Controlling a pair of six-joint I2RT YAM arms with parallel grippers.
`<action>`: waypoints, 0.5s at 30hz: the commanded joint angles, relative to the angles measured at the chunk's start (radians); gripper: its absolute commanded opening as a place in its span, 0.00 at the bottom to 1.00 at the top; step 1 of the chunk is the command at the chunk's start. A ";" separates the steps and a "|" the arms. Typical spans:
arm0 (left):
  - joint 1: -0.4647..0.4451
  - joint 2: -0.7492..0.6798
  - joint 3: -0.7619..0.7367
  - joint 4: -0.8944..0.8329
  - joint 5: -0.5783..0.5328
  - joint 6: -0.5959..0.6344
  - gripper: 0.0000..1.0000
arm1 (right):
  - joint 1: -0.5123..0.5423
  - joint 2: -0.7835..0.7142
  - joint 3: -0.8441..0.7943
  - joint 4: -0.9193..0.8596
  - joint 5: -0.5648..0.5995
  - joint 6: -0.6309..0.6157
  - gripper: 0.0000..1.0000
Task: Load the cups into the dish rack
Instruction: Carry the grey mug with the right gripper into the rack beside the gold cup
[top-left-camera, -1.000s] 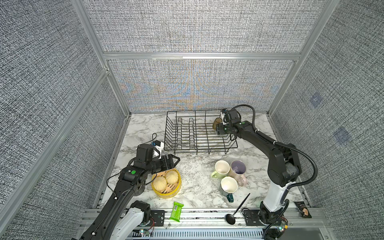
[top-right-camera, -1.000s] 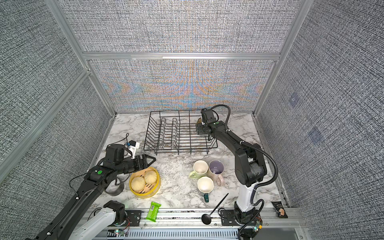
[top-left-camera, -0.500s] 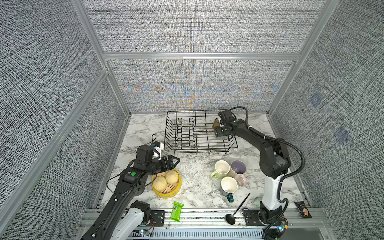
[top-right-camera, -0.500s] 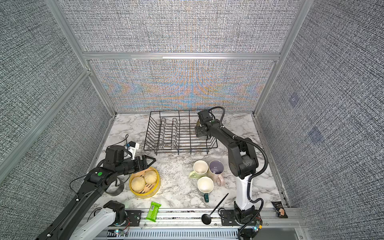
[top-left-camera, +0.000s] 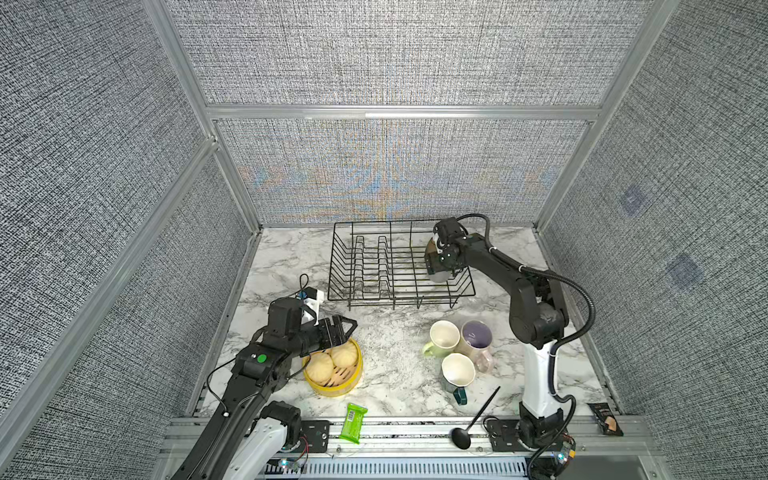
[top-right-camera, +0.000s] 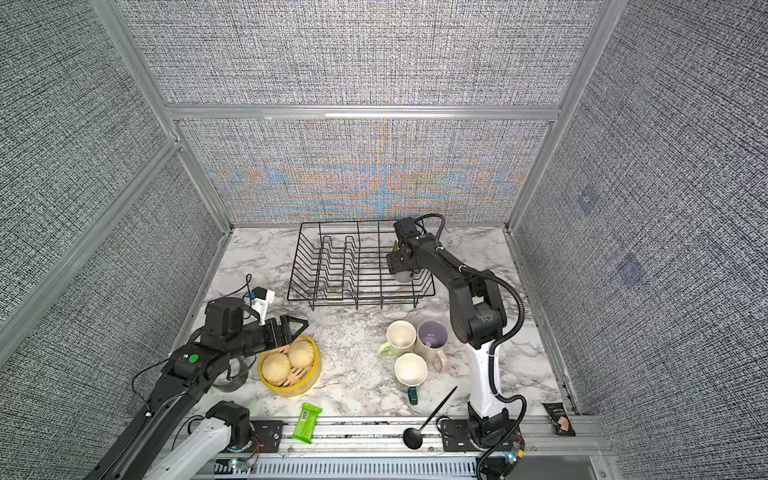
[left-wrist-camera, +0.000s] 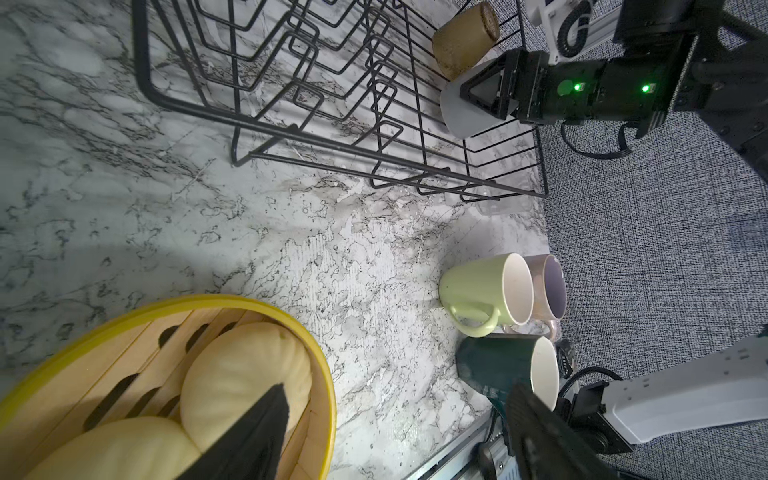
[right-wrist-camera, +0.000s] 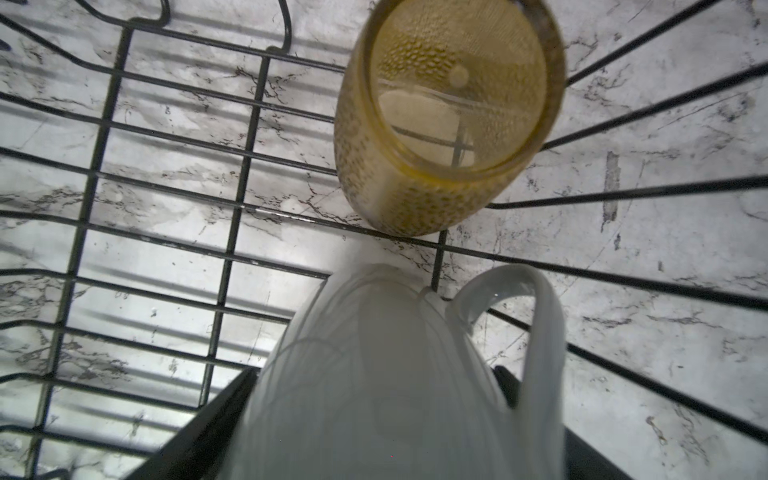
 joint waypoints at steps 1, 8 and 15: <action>0.000 -0.004 0.000 -0.013 -0.004 0.016 0.83 | -0.002 -0.013 -0.008 0.007 0.008 -0.014 0.88; 0.000 -0.018 -0.014 0.019 0.037 0.003 0.83 | 0.000 -0.008 0.021 -0.021 0.031 -0.030 0.90; 0.001 -0.046 -0.029 0.040 0.038 -0.011 0.84 | 0.003 -0.034 0.026 -0.032 0.046 -0.038 0.91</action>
